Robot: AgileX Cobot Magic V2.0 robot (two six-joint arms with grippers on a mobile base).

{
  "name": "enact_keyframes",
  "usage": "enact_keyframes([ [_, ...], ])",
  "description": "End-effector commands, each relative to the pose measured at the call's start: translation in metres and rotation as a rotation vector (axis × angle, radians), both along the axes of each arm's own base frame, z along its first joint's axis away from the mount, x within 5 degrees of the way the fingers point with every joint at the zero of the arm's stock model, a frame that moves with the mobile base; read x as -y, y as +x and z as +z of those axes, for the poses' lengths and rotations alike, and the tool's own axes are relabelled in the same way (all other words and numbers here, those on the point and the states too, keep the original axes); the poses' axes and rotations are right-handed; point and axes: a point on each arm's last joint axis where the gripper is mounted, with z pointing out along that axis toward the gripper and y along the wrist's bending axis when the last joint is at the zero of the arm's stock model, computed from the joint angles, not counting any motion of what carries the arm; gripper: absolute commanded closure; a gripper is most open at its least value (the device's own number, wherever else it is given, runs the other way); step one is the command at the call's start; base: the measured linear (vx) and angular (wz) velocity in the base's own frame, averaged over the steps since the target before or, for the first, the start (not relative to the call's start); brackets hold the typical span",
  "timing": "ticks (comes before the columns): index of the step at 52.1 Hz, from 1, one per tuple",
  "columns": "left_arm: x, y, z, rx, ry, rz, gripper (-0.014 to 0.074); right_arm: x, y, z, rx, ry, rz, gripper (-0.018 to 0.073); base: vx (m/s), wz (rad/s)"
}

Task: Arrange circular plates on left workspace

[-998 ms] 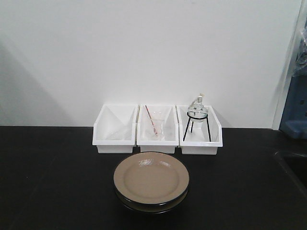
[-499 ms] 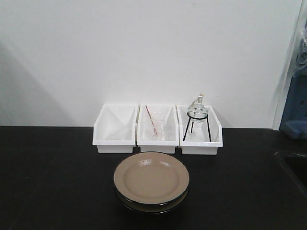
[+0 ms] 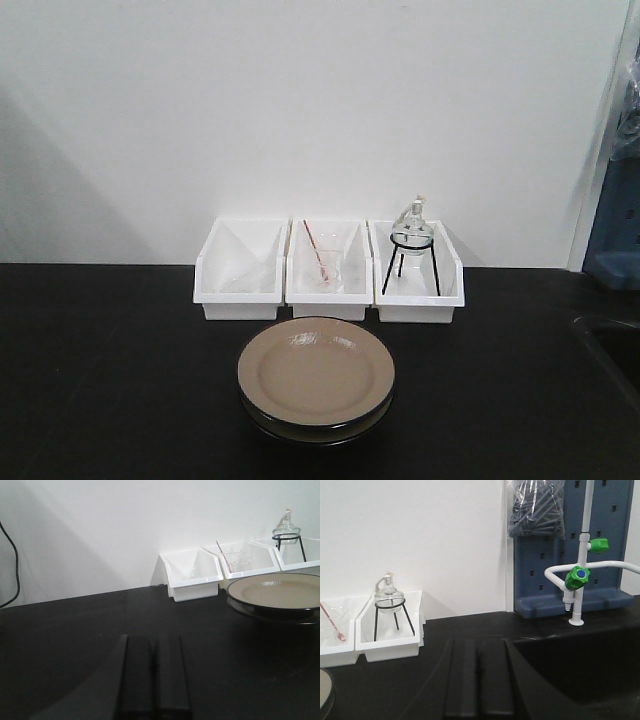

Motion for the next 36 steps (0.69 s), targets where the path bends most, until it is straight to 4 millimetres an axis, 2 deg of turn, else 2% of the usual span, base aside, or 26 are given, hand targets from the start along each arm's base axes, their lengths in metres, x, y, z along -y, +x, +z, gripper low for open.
enact_keyframes([
  [1, -0.001, -0.001, 0.001, 0.075, -0.019, 0.013, 0.0603, 0.004, -0.001, 0.014, 0.059, -0.022, -0.040, 0.0563, 0.00, 0.00],
  [26, -0.001, -0.001, 0.001, 0.075, -0.019, 0.013, 0.0603, 0.004, -0.001, 0.015, 0.065, -0.049, -0.050, 0.0563, 0.00, 0.00],
  [33, -0.001, -0.001, 0.001, 0.075, -0.019, 0.013, 0.0603, -0.006, 0.001, 0.008, -0.019, -0.134, 0.068, 0.0563, 0.00, 0.00],
  [36, -0.001, -0.001, 0.001, 0.075, -0.019, 0.013, 0.0603, -0.010, 0.000, 0.002, -0.087, -0.117, 0.116, 0.0563, 0.00, 0.00],
])
